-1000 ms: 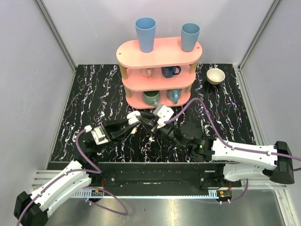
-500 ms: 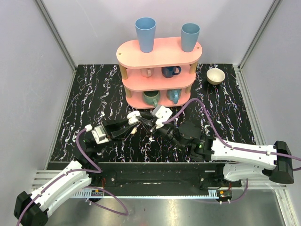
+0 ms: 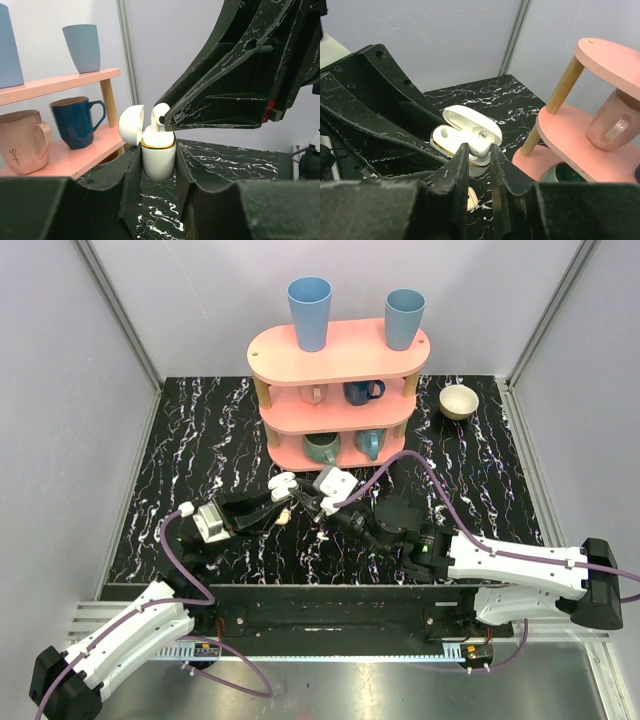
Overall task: Insert the wireless bluetooth earbuds into the charging case
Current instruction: Insert the right earbud into the right side groove of the charging case, then pick up the left earbud from the center of the board.
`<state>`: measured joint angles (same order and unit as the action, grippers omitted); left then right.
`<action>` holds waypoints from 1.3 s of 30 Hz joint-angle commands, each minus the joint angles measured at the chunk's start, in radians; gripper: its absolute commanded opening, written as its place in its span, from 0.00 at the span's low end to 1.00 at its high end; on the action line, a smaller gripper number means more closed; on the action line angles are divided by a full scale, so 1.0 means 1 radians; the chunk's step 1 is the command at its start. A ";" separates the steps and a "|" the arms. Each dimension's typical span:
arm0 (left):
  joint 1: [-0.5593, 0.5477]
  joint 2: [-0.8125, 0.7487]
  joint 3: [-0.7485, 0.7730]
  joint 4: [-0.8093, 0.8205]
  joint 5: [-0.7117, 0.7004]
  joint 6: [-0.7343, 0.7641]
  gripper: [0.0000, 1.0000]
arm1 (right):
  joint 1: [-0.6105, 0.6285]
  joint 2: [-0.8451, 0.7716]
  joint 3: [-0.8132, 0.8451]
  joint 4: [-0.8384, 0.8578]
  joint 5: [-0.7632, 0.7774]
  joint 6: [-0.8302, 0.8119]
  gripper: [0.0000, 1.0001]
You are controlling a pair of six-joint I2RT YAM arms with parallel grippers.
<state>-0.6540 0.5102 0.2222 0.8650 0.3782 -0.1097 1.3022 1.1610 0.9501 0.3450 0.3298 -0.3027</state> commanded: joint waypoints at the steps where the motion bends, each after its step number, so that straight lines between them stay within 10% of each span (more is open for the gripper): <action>1: -0.001 -0.007 0.043 0.072 -0.035 -0.010 0.00 | 0.008 0.020 0.044 -0.055 -0.051 0.001 0.21; 9: -0.001 -0.012 0.039 0.074 -0.038 -0.012 0.00 | 0.008 0.006 0.029 -0.034 -0.026 0.002 0.50; 21: -0.001 -0.042 0.029 0.028 -0.073 0.030 0.00 | 0.008 -0.170 -0.069 0.109 0.067 -0.001 0.60; 29: -0.001 -0.091 0.016 0.003 -0.124 0.073 0.00 | -0.061 -0.186 -0.148 -0.060 0.482 0.273 0.60; 33: -0.001 -0.117 0.031 -0.044 -0.128 0.088 0.00 | -0.249 -0.106 -0.120 -0.375 0.205 0.743 0.55; 39: -0.001 -0.157 0.040 -0.089 -0.121 0.096 0.00 | -0.262 0.086 -0.116 -0.419 -0.105 0.804 0.57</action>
<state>-0.6537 0.3836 0.2222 0.7856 0.2787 -0.0364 1.0420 1.1568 0.8112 0.0254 0.4870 0.3458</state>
